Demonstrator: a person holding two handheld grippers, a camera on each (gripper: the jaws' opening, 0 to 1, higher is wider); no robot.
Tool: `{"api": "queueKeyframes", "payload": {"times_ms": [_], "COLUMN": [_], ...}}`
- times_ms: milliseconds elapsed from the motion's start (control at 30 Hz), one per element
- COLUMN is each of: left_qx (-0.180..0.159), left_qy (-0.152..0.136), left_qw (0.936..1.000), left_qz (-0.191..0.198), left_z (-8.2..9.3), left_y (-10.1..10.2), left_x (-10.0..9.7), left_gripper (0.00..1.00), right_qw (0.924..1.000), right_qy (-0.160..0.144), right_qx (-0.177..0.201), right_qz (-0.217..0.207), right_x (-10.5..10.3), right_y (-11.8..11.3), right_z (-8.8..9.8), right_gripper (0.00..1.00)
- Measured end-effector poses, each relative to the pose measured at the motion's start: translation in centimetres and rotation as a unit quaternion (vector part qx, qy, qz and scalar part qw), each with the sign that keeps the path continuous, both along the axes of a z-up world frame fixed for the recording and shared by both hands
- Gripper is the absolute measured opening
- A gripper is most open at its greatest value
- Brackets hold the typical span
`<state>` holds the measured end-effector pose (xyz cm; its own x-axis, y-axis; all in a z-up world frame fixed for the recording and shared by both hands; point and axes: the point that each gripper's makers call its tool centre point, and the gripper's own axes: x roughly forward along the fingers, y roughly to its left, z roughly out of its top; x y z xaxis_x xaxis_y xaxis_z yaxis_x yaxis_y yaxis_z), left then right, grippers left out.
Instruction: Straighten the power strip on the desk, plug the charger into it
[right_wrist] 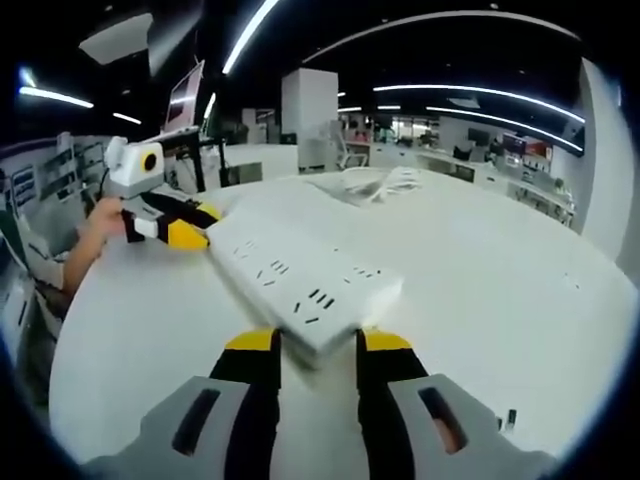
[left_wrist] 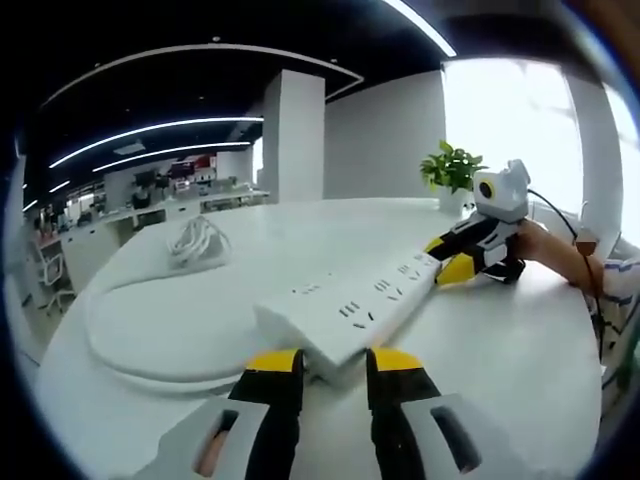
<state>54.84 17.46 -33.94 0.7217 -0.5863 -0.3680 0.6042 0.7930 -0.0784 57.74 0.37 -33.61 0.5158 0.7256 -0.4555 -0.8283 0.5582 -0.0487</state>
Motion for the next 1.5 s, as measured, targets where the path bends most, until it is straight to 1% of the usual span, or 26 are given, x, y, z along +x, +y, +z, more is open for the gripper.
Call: {"api": "queueKeyframes", "payload": {"times_ms": [600, 1233, 1500], "left_qx": [-0.008, -0.004, -0.008], "left_qy": [-0.002, -0.003, -0.002], "left_qw": [1.0, 0.9999, 0.9998], "left_qz": [0.0, -0.012, -0.016], "left_z": [0.1, -0.1, -0.2], "left_y": [0.1, -0.5, -0.8], "left_x": [-0.9, -2.1, -2.6], "left_gripper": [0.22, 0.22, 0.21], "right_qw": [1.0, 0.9999, 0.9998], "right_qy": [0.004, 0.0, -0.002], "right_qx": [0.002, -0.006, -0.011], "right_qz": [-0.006, -0.011, -0.014], "right_x": [-1.1, -2.7, -3.2], "right_y": [-0.2, -0.9, -1.3], "right_z": [0.0, -0.1, -0.1], "right_gripper": [0.26, 0.25, 0.24]}}
